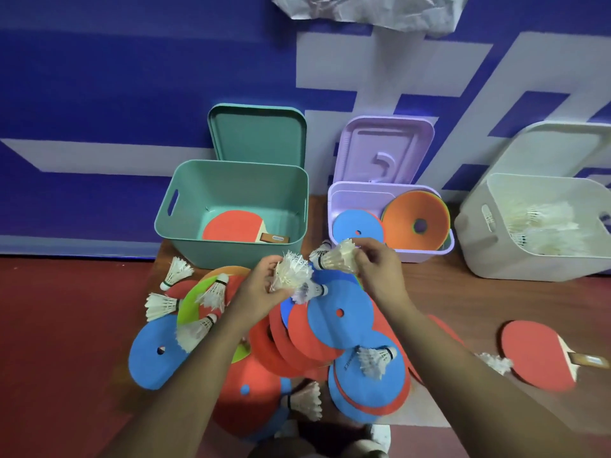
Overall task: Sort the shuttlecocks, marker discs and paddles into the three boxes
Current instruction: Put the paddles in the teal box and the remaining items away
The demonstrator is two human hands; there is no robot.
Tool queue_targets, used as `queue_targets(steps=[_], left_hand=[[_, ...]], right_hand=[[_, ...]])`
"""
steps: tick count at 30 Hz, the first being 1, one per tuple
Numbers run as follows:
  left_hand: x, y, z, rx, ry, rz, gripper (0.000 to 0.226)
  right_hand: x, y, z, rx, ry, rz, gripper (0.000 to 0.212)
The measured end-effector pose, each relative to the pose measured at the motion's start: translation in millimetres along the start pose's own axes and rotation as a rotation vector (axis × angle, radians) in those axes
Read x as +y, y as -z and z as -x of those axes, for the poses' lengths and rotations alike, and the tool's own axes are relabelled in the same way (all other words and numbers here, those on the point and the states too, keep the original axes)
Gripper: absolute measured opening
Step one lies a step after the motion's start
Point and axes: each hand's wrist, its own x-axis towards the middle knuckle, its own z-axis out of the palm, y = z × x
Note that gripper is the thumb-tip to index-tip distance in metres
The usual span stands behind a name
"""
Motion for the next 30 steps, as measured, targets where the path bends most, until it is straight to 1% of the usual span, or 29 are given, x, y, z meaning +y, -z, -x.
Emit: queue_targets(steps=[2, 6, 8, 10, 12, 14, 15, 16, 17, 18, 19, 21, 22, 23, 25, 28, 30], left_hand=[[4, -1, -4, -0.049, -0.014, -0.004, 0.057], [8, -4, -9, -0.151, -0.023, -0.020, 0.061], [6, -2, -8, -0.179, -0.016, -0.012, 0.063], [2, 2, -5, -0.163, 0.005, 0.025, 0.064], [0, 8, -1, -0.140, 0.006, 0.059, 0.066], [-1, 14, 0, -0.110, -0.003, 0.081, 0.067], [-1, 16, 0, -0.096, -0.009, 0.089, 0.066], [-1, 19, 1, -0.084, -0.014, 0.096, 0.066], [0, 21, 0, -0.077, -0.022, 0.105, 0.065], [-1, 22, -1, -0.072, -0.024, 0.108, 0.065], [-1, 23, -1, -0.069, -0.026, 0.108, 0.065], [0, 22, -1, -0.064, -0.020, 0.115, 0.064], [0, 22, -1, -0.064, -0.017, 0.119, 0.063], [0, 21, -1, -0.066, -0.016, 0.124, 0.062], [-1, 20, 0, -0.074, -0.011, 0.136, 0.061], [-1, 17, -1, -0.074, 0.003, 0.143, 0.060], [-1, 16, -1, -0.063, 0.018, 0.140, 0.059]], right_hand=[[-12, -5, -2, -0.041, 0.032, 0.031, 0.028], [-27, -25, 3, -0.147, 0.174, 0.251, 0.030], [-29, -35, 6, -0.144, 0.259, 0.325, 0.028], [-31, -41, 9, -0.136, 0.277, 0.350, 0.023], [-32, -44, 9, -0.155, 0.216, 0.230, 0.015], [-31, -43, 8, -0.120, 0.065, 0.044, 0.013], [-27, -41, 8, -0.081, -0.024, 0.000, 0.014], [-20, -40, 9, -0.056, -0.096, 0.032, 0.017], [-8, -39, 10, -0.066, -0.146, 0.144, 0.021], [7, -41, 13, -0.111, -0.188, 0.288, 0.028], [22, -44, 16, -0.185, -0.237, 0.416, 0.040], [48, -54, 26, -0.327, -0.341, 0.592, 0.066], [58, -60, 31, -0.374, -0.374, 0.647, 0.071], [63, -65, 35, -0.396, -0.388, 0.684, 0.072], [73, -75, 39, -0.388, -0.412, 0.680, 0.065], [80, -82, 38, -0.329, -0.508, 0.552, 0.056], [80, -82, 37, -0.288, -0.536, 0.473, 0.045]])
